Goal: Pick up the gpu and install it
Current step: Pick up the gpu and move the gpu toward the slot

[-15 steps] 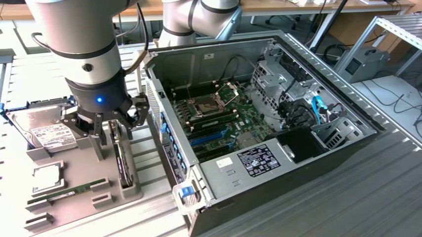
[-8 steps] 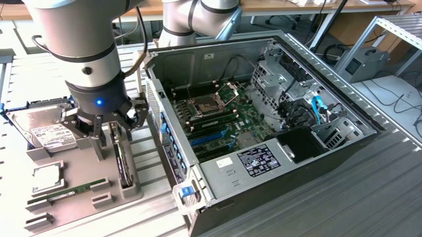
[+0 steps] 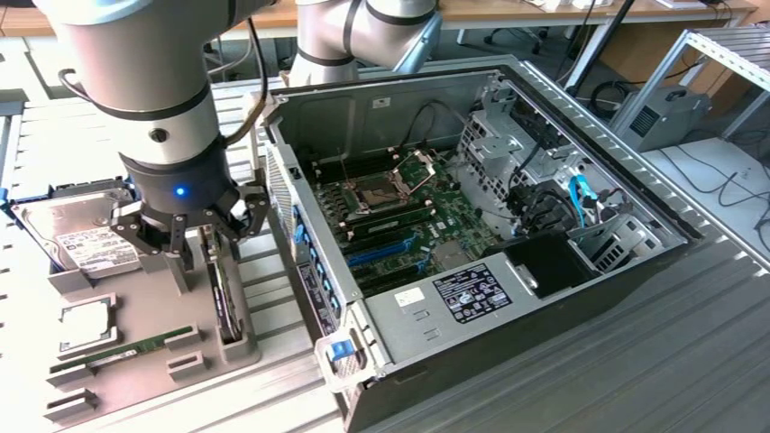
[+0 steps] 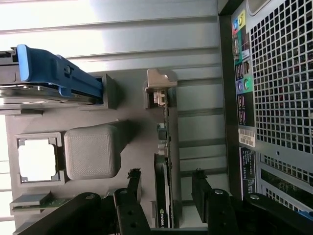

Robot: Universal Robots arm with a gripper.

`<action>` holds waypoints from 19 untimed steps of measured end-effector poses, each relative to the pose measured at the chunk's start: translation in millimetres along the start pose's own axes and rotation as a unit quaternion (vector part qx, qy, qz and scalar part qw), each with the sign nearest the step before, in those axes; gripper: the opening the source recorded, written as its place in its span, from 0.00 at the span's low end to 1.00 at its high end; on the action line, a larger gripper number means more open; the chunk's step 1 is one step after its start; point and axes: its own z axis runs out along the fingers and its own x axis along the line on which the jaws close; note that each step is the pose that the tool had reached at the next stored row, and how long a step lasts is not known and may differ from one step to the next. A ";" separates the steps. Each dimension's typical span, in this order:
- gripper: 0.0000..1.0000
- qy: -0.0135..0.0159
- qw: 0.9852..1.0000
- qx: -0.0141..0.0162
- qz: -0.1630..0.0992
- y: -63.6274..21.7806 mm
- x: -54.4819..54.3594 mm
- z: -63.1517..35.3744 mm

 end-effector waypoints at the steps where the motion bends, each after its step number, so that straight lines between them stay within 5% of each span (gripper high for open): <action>1: 0.55 0.000 1.000 0.000 0.000 -0.1 0.2 0.8; 19: 0.55 0.000 1.000 0.000 0.000 -0.7 2.4 18.2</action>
